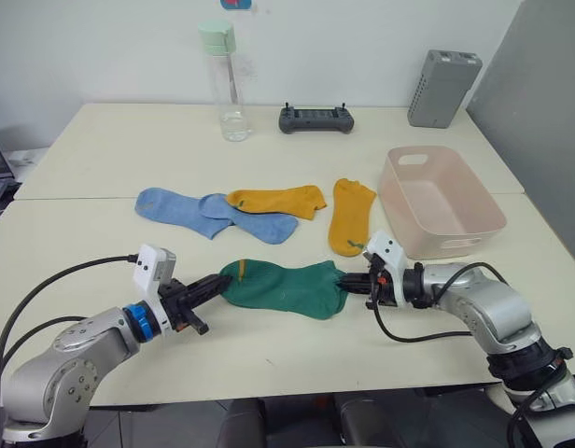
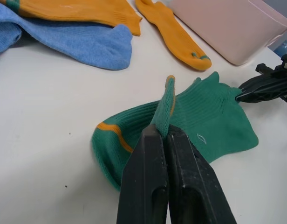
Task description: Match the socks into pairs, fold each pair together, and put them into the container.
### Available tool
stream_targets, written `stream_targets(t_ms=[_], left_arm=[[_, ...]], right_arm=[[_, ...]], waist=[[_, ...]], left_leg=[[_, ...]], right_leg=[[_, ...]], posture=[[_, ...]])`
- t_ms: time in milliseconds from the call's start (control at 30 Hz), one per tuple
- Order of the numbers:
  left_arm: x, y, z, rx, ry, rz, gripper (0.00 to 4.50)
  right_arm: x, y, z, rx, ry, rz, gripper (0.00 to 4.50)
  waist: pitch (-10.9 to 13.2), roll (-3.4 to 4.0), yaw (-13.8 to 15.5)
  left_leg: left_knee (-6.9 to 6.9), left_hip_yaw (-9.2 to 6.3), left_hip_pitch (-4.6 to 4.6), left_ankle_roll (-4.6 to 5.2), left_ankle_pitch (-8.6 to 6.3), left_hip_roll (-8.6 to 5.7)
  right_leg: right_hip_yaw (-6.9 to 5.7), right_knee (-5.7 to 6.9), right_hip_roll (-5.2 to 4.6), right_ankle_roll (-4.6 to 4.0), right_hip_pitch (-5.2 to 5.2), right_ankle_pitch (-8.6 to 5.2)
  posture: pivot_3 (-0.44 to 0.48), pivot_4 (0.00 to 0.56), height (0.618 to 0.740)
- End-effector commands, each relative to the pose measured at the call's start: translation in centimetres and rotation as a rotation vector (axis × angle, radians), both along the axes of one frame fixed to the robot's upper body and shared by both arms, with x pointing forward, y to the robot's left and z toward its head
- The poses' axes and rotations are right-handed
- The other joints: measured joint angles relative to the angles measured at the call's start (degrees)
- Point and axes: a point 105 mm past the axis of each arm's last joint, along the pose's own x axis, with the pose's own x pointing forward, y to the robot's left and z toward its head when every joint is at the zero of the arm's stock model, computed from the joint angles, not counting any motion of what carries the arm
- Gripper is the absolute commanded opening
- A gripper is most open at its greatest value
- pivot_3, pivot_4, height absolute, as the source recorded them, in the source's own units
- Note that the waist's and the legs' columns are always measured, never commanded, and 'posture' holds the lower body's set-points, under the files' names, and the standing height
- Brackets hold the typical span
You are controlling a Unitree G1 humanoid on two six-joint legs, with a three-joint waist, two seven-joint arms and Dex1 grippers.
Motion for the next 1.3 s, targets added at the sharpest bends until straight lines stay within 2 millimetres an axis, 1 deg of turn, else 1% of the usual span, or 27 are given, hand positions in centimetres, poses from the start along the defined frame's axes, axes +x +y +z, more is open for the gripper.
stream_targets(t_ms=[33,133,300,467,600,900,1300], left_arm=[[-0.1,0.5,1.2,-0.024,-0.035,0.026,0.00],[-0.2,0.4,1.0,-0.025,-0.027,0.027,0.00],[0.3,0.2,0.2,-0.020,-0.008,0.041,0.00],[0.1,0.0,-0.8,0.000,0.017,0.036,0.00],[0.3,-0.2,-1.3,0.013,0.020,0.033,0.00],[0.8,-0.1,-2.1,0.054,0.016,0.031,0.00],[1.5,-0.1,-2.5,0.070,0.014,0.034,0.00]], right_arm=[[0.6,-0.6,2.5,0.036,-0.057,-0.013,0.04],[0.9,-0.8,3.0,0.036,-0.058,-0.017,0.04],[1.1,-1.2,2.6,0.004,-0.038,-0.019,0.04],[0.9,-1.2,2.5,-0.007,-0.020,-0.014,0.04],[0.7,-1.3,2.2,-0.023,-0.002,-0.010,0.04],[0.6,-1.3,1.7,-0.038,0.011,-0.010,0.04],[0.9,-0.8,1.3,-0.039,0.006,-0.019,0.04]], waist=[[0.00,0.00,0.00],[0.00,0.00,-0.01],[0.00,0.00,0.05],[0.00,0.00,0.04],[0.00,0.00,0.04],[0.00,0.00,0.04],[0.00,0.00,0.03]], left_leg=[[0.00,0.00,0.00,0.00,0.00,0.00],[0.00,0.00,0.01,0.00,0.00,0.00],[0.00,0.00,0.00,0.00,0.00,-0.01],[-0.02,0.01,0.00,0.00,0.00,0.00],[-0.02,0.02,0.00,0.00,0.00,-0.01],[-0.02,0.02,0.00,0.00,0.00,0.00],[-0.04,0.01,0.00,0.00,0.00,0.00]], right_leg=[[0.00,0.00,0.00,0.00,0.00,0.00],[0.01,0.00,0.00,0.00,-0.01,0.00],[0.00,-0.01,0.00,0.00,-0.01,0.00],[0.01,-0.01,0.00,-0.01,-0.01,-0.01],[0.01,-0.01,0.00,-0.01,-0.01,-0.01],[0.01,-0.01,0.00,-0.01,-0.02,-0.01],[0.01,-0.01,0.00,-0.02,-0.02,-0.01]], posture=[[0.000,0.150,0.740],[0.000,0.150,0.740],[0.000,0.150,0.740],[0.000,0.150,0.740],[0.000,0.150,0.740],[0.000,0.150,0.740],[0.000,0.150,0.740]])
